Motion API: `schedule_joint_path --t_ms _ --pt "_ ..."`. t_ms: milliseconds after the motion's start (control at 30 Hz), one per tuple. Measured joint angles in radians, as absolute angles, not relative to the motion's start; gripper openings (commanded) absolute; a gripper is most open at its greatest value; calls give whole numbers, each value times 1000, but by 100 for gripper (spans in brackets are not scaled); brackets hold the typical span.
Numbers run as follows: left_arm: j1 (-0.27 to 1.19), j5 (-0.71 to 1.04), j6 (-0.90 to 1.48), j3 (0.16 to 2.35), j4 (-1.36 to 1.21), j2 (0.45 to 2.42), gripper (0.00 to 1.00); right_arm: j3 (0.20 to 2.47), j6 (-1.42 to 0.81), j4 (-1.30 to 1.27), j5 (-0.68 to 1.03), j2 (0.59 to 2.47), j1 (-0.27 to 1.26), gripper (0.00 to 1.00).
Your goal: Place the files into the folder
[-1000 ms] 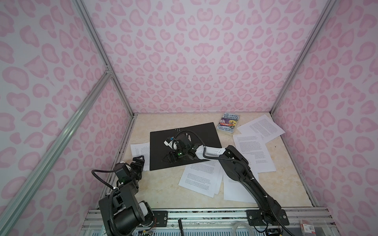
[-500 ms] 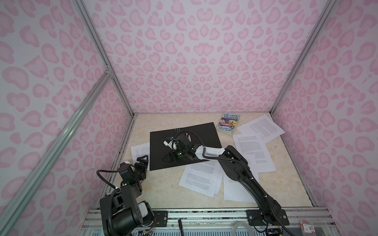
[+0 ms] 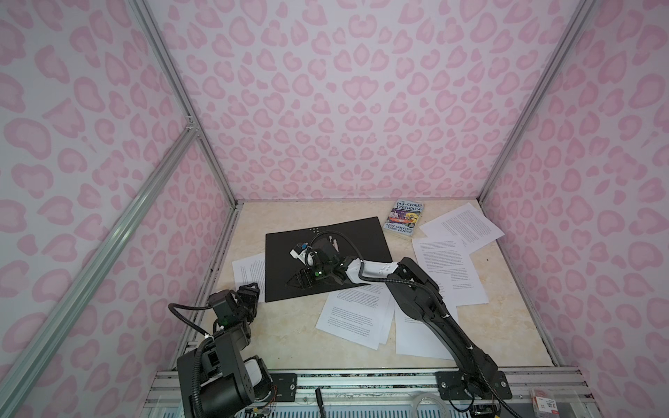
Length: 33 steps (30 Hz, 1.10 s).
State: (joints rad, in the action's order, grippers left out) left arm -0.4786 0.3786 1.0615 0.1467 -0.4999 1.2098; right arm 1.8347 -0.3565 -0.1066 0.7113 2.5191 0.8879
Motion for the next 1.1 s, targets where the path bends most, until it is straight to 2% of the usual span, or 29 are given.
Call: schedule_joint_path --t_ms 100,333,533,667,867,1000,1100 --pt "-479 358 1064 150 -483 1219 29 1827 -359 -118 711 2516 888 66" --pt "-479 322 1060 152 -449 1235 5 1768 -364 -103 711 2468 883 69" --pt "-479 315 1050 165 -379 1135 4 1693 -376 -23 677 2379 878 72" --pt "-480 262 1029 217 -246 955 4 1633 -397 31 630 2300 875 75" --pt "-482 151 953 413 77 680 4 1525 -421 65 554 2114 855 78" --pt "-482 131 908 525 222 628 3 1434 -427 94 500 1985 830 79" --pt "-477 184 871 612 284 651 3 1370 -426 133 469 1901 800 80"
